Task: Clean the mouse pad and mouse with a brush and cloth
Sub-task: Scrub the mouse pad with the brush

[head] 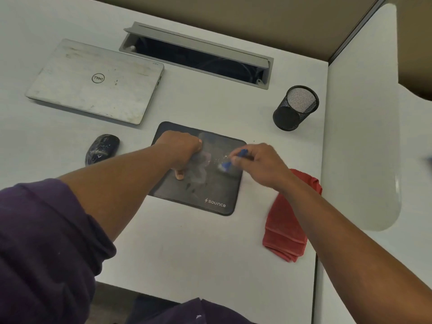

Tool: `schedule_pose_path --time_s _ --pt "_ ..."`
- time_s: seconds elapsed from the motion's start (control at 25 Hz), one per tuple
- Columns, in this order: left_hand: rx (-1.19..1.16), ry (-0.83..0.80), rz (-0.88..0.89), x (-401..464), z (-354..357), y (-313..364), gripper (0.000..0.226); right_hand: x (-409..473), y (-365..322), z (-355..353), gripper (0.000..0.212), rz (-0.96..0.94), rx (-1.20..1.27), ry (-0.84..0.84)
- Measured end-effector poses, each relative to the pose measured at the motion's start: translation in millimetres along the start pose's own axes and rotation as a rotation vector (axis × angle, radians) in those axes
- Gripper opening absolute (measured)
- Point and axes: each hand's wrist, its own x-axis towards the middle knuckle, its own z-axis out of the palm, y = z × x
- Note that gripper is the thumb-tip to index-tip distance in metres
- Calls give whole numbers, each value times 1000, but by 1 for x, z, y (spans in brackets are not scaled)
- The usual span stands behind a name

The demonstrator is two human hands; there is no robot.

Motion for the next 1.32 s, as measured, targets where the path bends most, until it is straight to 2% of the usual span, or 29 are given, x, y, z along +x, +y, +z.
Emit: schedule_pose_path --time_s 0.08,0.12,0.16,0.24,0.32,0.36,0.4,0.48,0.52,0.56,0.68,0.76,0.8,0.84,0.88,0.96,1.0,1.04,1.08,1.16,1.2,1.24,1.32 --pt "-3 5 -2 0 0 0 61 10 2 -5 13 -39 -93 269" --pt "-4 8 -3 0 0 0 60 14 2 -5 14 -33 -186 302" --pt "-3 11 -3 1 1 1 61 15 1 -3 14 -6 -276 261" --pt "6 8 -4 1 2 0 61 11 0 6 15 36 -329 54" --pt "9 6 -4 1 4 0 59 -1 -3 18 12 37 -211 -149" --pt "9 8 -3 1 4 0 57 -6 -4 22 10 17 -128 -158" --pt "8 9 -3 1 3 0 58 -8 -5 23 9 -9 -41 -68" --pt "4 0 -9 1 2 0 68 -3 -2 21 11 -56 10 233" --pt "4 -8 -12 0 1 0 73 3 0 18 14 -56 -51 308" --pt "6 -13 -14 0 1 0 77 7 0 17 18 -45 -132 308" --pt "-1 -11 -20 0 1 1 76 8 -1 21 16 24 -282 59" --pt "-4 -5 -22 -1 1 1 74 -2 -4 29 9 25 -187 -157" --pt "1 -4 -20 -1 1 1 73 -8 -5 31 8 36 -62 -219" --pt "3 -3 -17 -1 1 0 72 -12 -6 31 9 44 61 -197" --pt "1 -6 -15 -1 1 0 72 -11 -4 28 11 43 130 -78" --pt "-6 -13 -13 -1 0 0 71 -3 0 22 14 14 3 221" --pt "-8 -14 -13 -2 0 0 70 0 1 21 15 16 -98 289" --pt "-10 -13 -12 -2 0 1 70 2 0 22 15 24 -166 273" --pt "-7 -12 -10 -2 0 1 69 3 0 27 15 26 -180 183" --pt "5 -6 -6 -2 -1 2 75 -2 -3 40 12 9 -78 -68" --pt "8 -6 -5 -1 -1 2 80 -6 -7 44 10 -8 -10 -127" --pt "5 -7 -5 -1 -1 1 83 -5 -11 45 10 -19 52 -84" --pt "-6 -7 -8 -1 -1 1 81 5 -12 43 15 -48 -41 188"
